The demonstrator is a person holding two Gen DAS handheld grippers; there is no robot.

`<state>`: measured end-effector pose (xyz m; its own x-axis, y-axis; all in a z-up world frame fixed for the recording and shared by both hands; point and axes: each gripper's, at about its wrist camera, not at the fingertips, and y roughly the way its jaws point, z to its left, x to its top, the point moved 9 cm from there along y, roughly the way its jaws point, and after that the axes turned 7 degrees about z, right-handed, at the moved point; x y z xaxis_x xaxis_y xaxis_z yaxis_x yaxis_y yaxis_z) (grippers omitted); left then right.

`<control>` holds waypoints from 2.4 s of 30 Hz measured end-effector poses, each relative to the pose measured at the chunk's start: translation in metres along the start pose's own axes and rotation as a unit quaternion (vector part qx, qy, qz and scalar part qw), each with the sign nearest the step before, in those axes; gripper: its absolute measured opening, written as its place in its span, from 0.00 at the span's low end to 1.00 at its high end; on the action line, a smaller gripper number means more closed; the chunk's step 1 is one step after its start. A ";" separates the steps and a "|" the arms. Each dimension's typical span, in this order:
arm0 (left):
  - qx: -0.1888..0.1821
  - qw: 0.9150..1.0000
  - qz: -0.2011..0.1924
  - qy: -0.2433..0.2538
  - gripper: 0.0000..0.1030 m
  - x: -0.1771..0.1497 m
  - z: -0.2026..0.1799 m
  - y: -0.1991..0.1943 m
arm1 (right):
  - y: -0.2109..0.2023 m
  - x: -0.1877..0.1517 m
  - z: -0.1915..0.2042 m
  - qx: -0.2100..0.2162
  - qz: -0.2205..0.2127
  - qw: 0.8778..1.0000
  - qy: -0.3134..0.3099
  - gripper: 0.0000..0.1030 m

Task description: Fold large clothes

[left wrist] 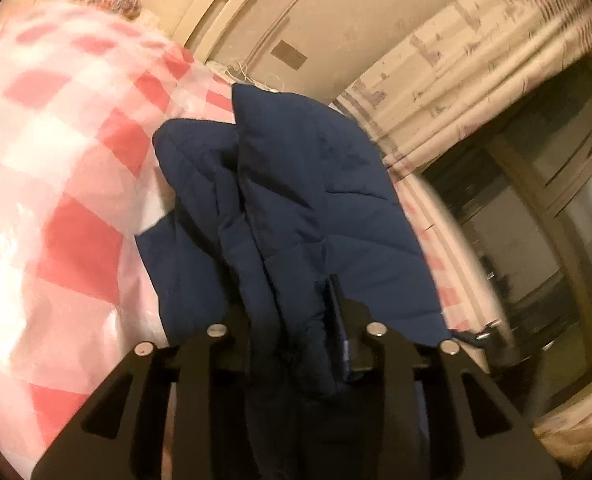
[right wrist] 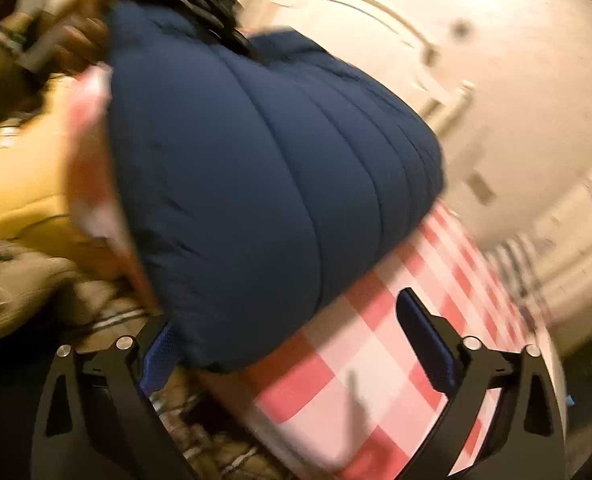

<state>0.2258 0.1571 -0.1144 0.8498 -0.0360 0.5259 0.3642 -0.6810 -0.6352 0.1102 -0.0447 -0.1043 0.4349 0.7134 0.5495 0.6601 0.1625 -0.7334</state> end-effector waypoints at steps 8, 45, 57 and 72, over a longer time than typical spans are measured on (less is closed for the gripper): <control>-0.018 1.000 -0.008 -0.013 0.38 -0.006 0.013 0.003 | -0.063 0.076 -0.039 0.117 -0.145 0.975 0.123 0.84; 0.289 0.952 -0.012 0.098 0.86 0.034 0.035 0.041 | -0.002 0.122 -0.009 0.145 -0.085 0.984 0.065 0.84; 0.282 0.956 -0.023 0.071 0.90 0.036 0.038 0.039 | 0.174 0.129 -0.156 0.100 0.057 0.965 0.235 0.66; 0.277 0.959 -0.028 0.058 0.93 0.034 0.043 0.038 | 0.218 0.145 -0.151 0.064 0.148 0.966 0.201 0.68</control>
<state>0.2847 0.1611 -0.1454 0.7867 -0.1136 0.6068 0.5819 -0.1915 -0.7904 0.4095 -0.0089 -0.1237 0.8130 0.4228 0.4004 0.4000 0.0941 -0.9116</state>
